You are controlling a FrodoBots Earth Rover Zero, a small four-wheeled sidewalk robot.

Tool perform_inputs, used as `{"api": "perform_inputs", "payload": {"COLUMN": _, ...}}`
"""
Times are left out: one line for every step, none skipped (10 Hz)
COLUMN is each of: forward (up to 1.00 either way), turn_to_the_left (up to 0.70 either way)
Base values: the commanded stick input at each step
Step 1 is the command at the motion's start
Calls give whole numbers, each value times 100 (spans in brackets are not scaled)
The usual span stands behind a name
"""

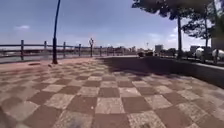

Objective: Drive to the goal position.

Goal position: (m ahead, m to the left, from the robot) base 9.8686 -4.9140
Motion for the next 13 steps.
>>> {"api": "perform_inputs", "payload": {"forward": 70, "turn_to_the_left": 0}}
{"api": "perform_inputs", "payload": {"forward": 70, "turn_to_the_left": 0}}
{"api": "perform_inputs", "payload": {"forward": 70, "turn_to_the_left": 0}}
{"api": "perform_inputs", "payload": {"forward": 70, "turn_to_the_left": 0}}
{"api": "perform_inputs", "payload": {"forward": 70, "turn_to_the_left": -16}}
{"api": "perform_inputs", "payload": {"forward": 70, "turn_to_the_left": -35}}
{"api": "perform_inputs", "payload": {"forward": 70, "turn_to_the_left": -35}}
{"api": "perform_inputs", "payload": {"forward": 70, "turn_to_the_left": -34}}
{"api": "perform_inputs", "payload": {"forward": 70, "turn_to_the_left": -18}}
{"api": "perform_inputs", "payload": {"forward": 70, "turn_to_the_left": -1}}
{"api": "perform_inputs", "payload": {"forward": 70, "turn_to_the_left": 0}}
{"api": "perform_inputs", "payload": {"forward": 70, "turn_to_the_left": 0}}
{"api": "perform_inputs", "payload": {"forward": 70, "turn_to_the_left": 0}}
